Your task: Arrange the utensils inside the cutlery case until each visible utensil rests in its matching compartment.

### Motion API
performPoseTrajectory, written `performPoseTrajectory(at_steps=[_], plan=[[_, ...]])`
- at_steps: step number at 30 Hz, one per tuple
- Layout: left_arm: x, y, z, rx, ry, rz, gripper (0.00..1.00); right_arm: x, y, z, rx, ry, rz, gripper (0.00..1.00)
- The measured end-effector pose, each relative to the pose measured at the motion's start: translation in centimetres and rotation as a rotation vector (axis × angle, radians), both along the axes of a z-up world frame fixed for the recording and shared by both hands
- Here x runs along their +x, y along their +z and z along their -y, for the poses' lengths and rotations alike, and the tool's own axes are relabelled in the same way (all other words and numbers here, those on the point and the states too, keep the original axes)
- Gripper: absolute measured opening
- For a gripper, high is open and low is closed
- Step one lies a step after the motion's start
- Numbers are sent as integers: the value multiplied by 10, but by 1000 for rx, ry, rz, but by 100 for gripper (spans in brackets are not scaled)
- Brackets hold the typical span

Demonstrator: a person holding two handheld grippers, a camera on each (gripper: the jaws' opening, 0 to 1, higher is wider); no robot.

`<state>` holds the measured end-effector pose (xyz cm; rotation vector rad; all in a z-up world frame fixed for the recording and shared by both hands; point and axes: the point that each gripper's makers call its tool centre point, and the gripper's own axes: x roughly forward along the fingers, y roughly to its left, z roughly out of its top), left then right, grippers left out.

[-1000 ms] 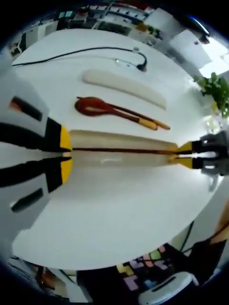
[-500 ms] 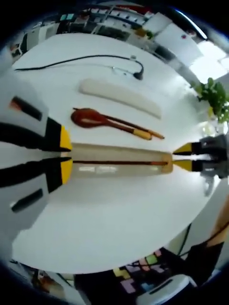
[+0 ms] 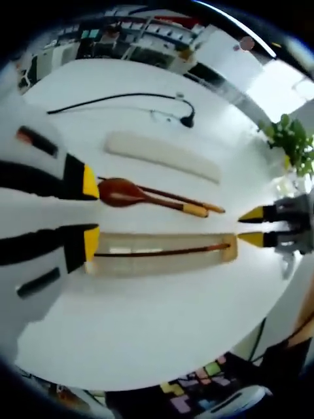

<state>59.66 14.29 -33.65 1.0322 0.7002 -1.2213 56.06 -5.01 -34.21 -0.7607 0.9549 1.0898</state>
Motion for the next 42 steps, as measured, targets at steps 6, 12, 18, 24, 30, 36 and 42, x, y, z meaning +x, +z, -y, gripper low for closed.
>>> performPoseTrajectory(at_steps=[6, 12, 18, 24, 30, 36, 42], plan=[[20, -5, -8, 22, 26, 8, 17, 9, -3, -2, -5, 3, 0, 15], [33, -12, -11, 34, 35, 7, 17, 18, -10, 1, -31, 10, -2, 15], [42, -21, -7, 44, 29, -1, 17, 25, -16, 3, -49, 11, -6, 16], [49, -28, -4, 48, 27, -19, 16, 31, -21, 5, -57, -1, -9, 16], [53, -33, -3, 58, 20, -28, 16, 35, -27, 10, -76, -27, -18, 18], [54, -39, -1, 82, 17, -43, 16, 36, -29, 9, -68, -1, -18, 18], [53, -42, 3, 102, 5, -74, 16, 38, -35, 9, -71, 2, -35, 18]])
